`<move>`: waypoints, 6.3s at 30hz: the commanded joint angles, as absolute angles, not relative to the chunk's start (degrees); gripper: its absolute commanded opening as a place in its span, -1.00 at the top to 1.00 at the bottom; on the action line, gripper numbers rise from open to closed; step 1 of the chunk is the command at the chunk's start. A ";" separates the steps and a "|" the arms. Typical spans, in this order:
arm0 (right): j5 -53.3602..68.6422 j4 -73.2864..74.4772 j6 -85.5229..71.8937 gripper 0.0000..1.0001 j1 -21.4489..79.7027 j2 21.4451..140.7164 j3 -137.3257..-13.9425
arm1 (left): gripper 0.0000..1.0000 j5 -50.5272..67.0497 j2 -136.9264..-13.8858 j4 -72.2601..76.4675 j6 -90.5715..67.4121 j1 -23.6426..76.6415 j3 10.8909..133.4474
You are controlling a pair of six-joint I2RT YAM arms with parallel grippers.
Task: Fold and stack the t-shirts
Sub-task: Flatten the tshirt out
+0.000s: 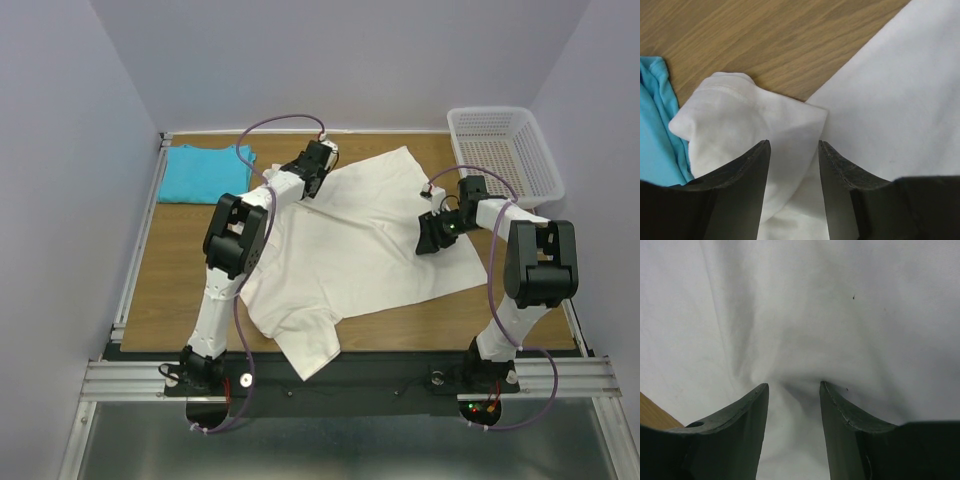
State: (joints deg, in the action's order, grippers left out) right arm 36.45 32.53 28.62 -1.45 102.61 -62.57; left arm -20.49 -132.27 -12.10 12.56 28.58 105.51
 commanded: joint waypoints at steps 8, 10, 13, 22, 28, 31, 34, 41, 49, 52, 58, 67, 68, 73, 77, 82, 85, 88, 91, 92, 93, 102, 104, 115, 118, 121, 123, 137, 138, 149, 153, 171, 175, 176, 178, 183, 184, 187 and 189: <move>35.95 30.85 28.65 -0.04 -1.05 102.57 -62.49 | -0.01 -22.76 -134.73 -11.87 13.27 30.15 111.00; 35.95 30.76 28.74 -0.04 -1.05 102.48 -62.58 | 0.03 -23.64 -135.53 -11.95 13.36 30.15 111.79; 36.04 30.76 28.74 -0.04 -1.05 102.57 -62.58 | 0.07 -24.34 -136.05 -12.13 13.62 30.15 112.50; 36.04 30.76 28.83 -0.04 -1.05 102.31 -62.49 | 0.19 -26.10 -136.84 -12.13 14.41 30.15 113.03; 36.04 30.76 28.83 -0.04 -1.05 102.22 -62.58 | 0.25 -26.54 -136.67 -12.13 14.59 30.06 113.12; 36.12 30.85 28.83 -0.04 -1.05 102.22 -62.49 | 0.38 -26.54 -137.02 -12.13 14.85 30.06 113.29; 36.04 30.85 28.83 -0.04 -1.05 101.87 -62.40 | 0.60 -26.02 -137.29 -12.30 14.94 29.97 113.38; 36.04 30.85 29.79 -0.04 -1.05 100.20 -62.49 | 1.00 -25.67 -135.62 -12.13 15.03 29.71 113.38; 36.38 33.83 30.15 -0.08 -0.62 102.73 -74.24 | 1.00 -14.17 -122.62 -9.84 12.13 26.11 106.36; 36.04 34.45 26.56 -0.08 -0.09 107.83 -83.04 | 1.00 -8.80 -119.37 -9.23 10.81 23.74 102.23; 32.26 34.10 14.45 -0.15 2.72 121.08 -103.59 | 1.00 -2.38 -115.15 -8.79 11.07 20.57 99.84; 13.90 32.00 0.27 -0.32 4.31 140.35 -132.34 | 1.00 3.60 -112.85 -9.67 11.08 17.06 102.57; 13.02 31.64 0.26 -0.38 4.31 142.71 -136.28 | 1.00 3.60 -112.85 -9.75 10.73 16.88 102.66; 7.56 29.36 -1.93 -0.42 4.31 147.21 -141.06 | 1.00 4.22 -112.59 -9.41 10.20 16.26 102.66; 6.77 26.20 -3.07 -0.40 4.39 149.58 -141.59 | 1.00 4.48 -112.24 -9.32 10.11 16.17 102.39; 7.56 21.90 -5.36 -0.33 4.31 152.75 -143.79 | 1.00 5.10 -111.36 -9.23 9.58 15.91 101.61; 7.47 18.82 -7.02 -0.29 4.39 153.63 -143.88 | 1.00 5.80 -110.57 -8.62 9.06 15.82 100.38; 6.94 16.53 -8.43 -0.26 4.39 154.51 -144.40 | 1.00 6.24 -110.22 -8.35 8.70 15.65 100.02; 6.86 15.47 -10.63 -0.18 4.31 155.74 -144.93 | 1.00 7.21 -110.30 -8.35 8.17 15.56 100.37; 6.77 15.38 -10.90 -0.18 4.31 156.00 -145.28 | 1.00 7.29 -110.30 -8.26 8.09 15.56 100.46; 7.20 15.29 -10.99 -0.15 4.39 156.70 -145.46 | 1.00 7.29 -110.30 -8.26 8.00 15.47 100.63; 9.66 15.12 -11.34 0.01 4.39 159.08 -145.37 | 1.00 8.52 -111.09 -8.17 7.30 15.12 100.99; 10.45 15.12 -11.08 0.08 4.39 158.65 -143.80 | 1.00 8.61 -111.09 -8.09 7.21 15.03 100.81; 11.16 15.03 -9.76 0.85 4.39 156.71 -143.87 | 1.00 8.97 -109.95 -7.73 6.94 14.41 99.67; 10.55 14.85 -8.97 0.99 4.22 155.65 -144.84 | 1.00 9.05 -109.42 -7.73 6.94 14.06 99.84; 9.93 14.07 -8.26 0.99 4.13 153.20 -144.49 | 1.00 8.70 -108.55 -7.73 6.86 13.71 100.11; 10.19 13.10 -8.00 0.99 4.04 150.65 -143.18 | 1.00 8.35 -107.06 -7.56 6.51 13.27 100.20; 14.59 11.60 -10.55 0.99 3.78 139.93 -135.36 | 1.00 6.85 -99.41 -4.75 5.36 11.69 95.37; 14.59 11.51 -10.37 0.99 3.87 139.75 -135.00 | 1.00 6.86 -99.06 -4.66 5.36 11.52 95.10; 13.01 11.60 -8.26 0.99 3.69 138.61 -127.21 | 1.00 8.26 -98.53 -4.22 4.83 10.02 92.47; 18.27 11.34 -5.55 0.99 3.69 134.31 -115.98 | 1.00 8.35 -97.12 -4.22 4.83 9.93 89.30; 34.19 12.73 10.52 -0.16 4.31 100.11 -76.20 | 1.00 13.62 -87.54 1.41 1.67 9.93 73.83; 33.66 19.40 22.38 -0.37 4.31 101.67 -81.02 | 1.00 14.59 -86.84 1.41 2.28 9.84 73.48; 34.53 25.69 25.46 -0.37 4.22 103.69 -83.04 | 1.00 14.76 -86.75 1.41 2.37 9.84 73.48; 37.61 33.97 34.34 -0.33 4.31 109.82 -90.42 | 1.00 15.38 -86.57 1.23 2.55 9.93 73.39; 37.44 45.70 41.22 -0.30 4.66 115.05 -95.01 | 1.00 15.64 -86.22 1.23 3.16 9.93 72.78; 37.09 45.88 41.13 -0.30 5.27 115.40 -95.10 | 1.00 15.73 -86.31 1.23 3.16 9.93 72.60; 34.81 46.14 40.52 -0.29 6.94 116.63 -95.01 | 1.00 15.82 -86.40 1.23 2.90 9.84 72.42; 33.58 46.14 40.61 -0.29 7.56 117.07 -94.66 | 1.00 15.82 -86.22 1.41 2.81 9.93 72.16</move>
State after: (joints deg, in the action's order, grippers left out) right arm 34.79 42.44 37.69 5.41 117.54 -93.49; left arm 14.85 -89.36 -1.45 2.50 10.00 73.01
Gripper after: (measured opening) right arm 0.650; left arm 0.025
